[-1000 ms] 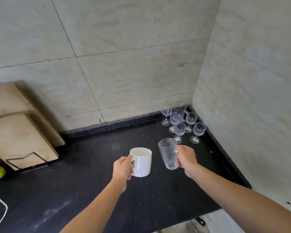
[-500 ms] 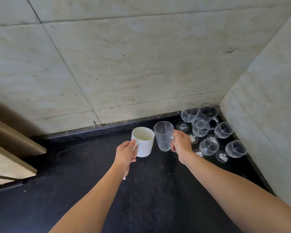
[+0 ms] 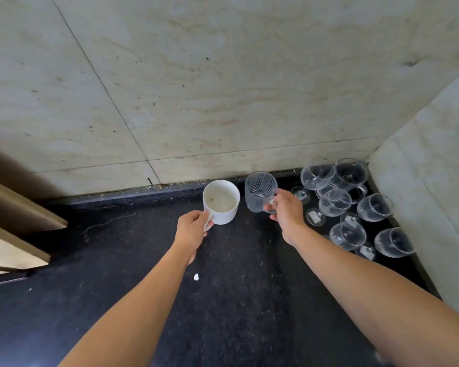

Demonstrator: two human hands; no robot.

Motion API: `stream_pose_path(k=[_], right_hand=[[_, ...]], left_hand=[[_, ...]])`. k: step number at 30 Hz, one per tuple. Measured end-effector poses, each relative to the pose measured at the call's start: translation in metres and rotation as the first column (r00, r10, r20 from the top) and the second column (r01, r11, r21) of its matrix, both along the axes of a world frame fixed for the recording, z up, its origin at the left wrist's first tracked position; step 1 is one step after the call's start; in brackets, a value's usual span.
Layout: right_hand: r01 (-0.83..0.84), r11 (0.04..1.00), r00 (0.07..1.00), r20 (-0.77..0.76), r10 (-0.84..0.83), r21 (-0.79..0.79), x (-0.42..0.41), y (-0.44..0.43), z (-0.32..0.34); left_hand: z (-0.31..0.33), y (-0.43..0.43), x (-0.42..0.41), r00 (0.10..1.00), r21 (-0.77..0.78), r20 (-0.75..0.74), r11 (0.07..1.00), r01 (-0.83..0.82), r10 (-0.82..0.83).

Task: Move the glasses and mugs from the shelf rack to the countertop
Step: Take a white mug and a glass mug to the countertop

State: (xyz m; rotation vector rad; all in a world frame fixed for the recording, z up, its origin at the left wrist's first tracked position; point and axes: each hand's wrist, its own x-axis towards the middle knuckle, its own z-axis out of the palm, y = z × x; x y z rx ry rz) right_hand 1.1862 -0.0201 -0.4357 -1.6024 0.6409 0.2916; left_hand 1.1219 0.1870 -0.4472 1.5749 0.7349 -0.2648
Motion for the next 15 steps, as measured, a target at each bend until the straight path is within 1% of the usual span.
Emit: stream_pose_path(k=[2,4,7,9,12,15], right_hand=[[-0.113,0.99,0.994,0.0,0.113,-0.083,-0.006,-0.006,0.001],[-0.205,0.959,0.978,-0.018,0.206,-0.194,-0.013,-0.015,0.005],[-0.291,0.89,0.954,-0.031,0.299,-0.35,-0.03,-0.029,0.016],[-0.387,0.816,0.912,-0.047,0.407,-0.429,-0.046,-0.034,0.027],[-0.572,0.652,0.784,-0.098,0.612,-0.498,-0.07,-0.029,0.046],[-0.721,0.458,0.596,-0.129,0.792,-0.52,-0.098,-0.012,0.065]], left_hand=[[0.002,0.003,-0.005,0.999,0.056,-0.014,0.998,0.032,-0.031],[0.007,0.006,-0.014,0.998,0.109,-0.029,0.993,0.052,-0.049],[0.024,0.007,-0.038,0.995,0.206,-0.088,0.977,0.055,-0.038],[0.038,0.004,-0.061,0.991,0.229,-0.12,0.97,0.079,-0.052],[0.062,-0.002,-0.106,0.985,0.25,-0.151,0.961,0.117,-0.08],[0.084,-0.008,-0.165,0.985,0.335,-0.163,0.937,0.104,-0.051]])
